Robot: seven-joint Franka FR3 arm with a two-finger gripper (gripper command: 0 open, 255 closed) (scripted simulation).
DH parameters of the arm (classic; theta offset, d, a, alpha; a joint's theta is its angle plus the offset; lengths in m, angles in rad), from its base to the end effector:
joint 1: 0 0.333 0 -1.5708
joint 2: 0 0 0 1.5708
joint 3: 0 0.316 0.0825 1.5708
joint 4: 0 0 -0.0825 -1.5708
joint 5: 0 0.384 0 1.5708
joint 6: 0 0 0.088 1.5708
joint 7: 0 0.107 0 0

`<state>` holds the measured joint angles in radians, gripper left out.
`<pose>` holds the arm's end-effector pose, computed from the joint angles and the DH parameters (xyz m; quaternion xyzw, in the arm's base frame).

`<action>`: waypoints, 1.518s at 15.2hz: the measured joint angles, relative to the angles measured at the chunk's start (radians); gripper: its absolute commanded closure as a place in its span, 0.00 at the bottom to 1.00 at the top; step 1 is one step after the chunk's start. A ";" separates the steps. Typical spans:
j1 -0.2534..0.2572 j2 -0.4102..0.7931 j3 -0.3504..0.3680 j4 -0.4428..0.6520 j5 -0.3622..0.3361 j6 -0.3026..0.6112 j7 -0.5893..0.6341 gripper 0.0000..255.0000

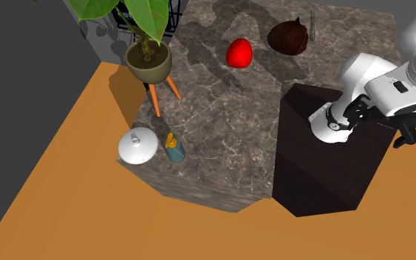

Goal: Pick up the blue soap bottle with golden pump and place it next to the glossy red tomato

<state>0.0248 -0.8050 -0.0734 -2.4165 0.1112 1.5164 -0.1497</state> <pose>0.2941 -0.0075 0.5640 -0.9935 -0.0631 0.0407 0.0858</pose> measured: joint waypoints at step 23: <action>-0.076 0.581 -0.289 0.273 -0.169 0.355 -0.393 0.00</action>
<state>-0.0508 -0.2245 -0.3627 -2.1438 -0.0578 1.8713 -0.5424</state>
